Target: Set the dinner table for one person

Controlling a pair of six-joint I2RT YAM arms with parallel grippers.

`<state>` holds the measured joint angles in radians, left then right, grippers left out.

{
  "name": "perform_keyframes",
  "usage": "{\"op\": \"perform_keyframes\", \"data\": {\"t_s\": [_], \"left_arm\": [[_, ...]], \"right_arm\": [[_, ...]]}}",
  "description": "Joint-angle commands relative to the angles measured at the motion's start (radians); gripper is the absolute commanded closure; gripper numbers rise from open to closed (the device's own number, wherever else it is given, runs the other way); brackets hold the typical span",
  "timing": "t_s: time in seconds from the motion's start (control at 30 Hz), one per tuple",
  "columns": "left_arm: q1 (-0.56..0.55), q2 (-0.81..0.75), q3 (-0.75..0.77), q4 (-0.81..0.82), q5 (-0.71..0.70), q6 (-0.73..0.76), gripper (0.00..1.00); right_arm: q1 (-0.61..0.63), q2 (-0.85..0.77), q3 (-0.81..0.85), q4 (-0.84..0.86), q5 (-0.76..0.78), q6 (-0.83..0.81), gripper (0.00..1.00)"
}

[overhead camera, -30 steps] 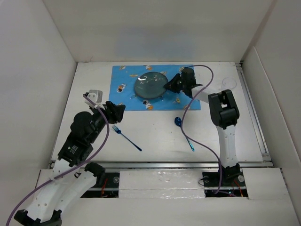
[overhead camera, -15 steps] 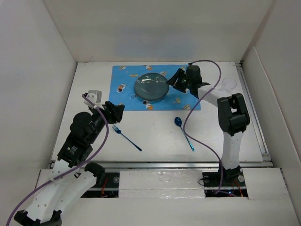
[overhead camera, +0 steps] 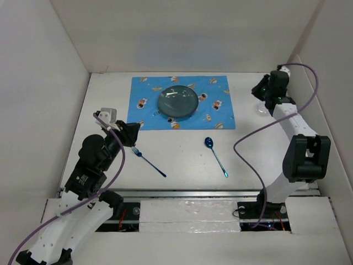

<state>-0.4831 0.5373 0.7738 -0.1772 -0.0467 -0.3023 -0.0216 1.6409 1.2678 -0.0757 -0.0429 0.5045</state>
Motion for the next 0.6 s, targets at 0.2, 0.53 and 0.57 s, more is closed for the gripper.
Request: {"op": "perform_keyframes", "data": {"t_s": [0.2, 0.53, 0.57], "left_arm": [[-0.005, -0.019, 0.013, 0.03, 0.038, 0.0, 0.57], [-0.005, -0.022, 0.006, 0.027, 0.084, 0.0, 0.57], [-0.005, -0.025, 0.008, 0.031, 0.091, 0.0, 0.57]], "right_arm": [[-0.089, 0.149, 0.179, -0.208, 0.227, -0.139, 0.37], [-0.06, 0.385, 0.464, -0.34, 0.386, -0.198, 0.41], [-0.06, 0.407, 0.482, -0.349, 0.397, -0.204, 0.41]]}}
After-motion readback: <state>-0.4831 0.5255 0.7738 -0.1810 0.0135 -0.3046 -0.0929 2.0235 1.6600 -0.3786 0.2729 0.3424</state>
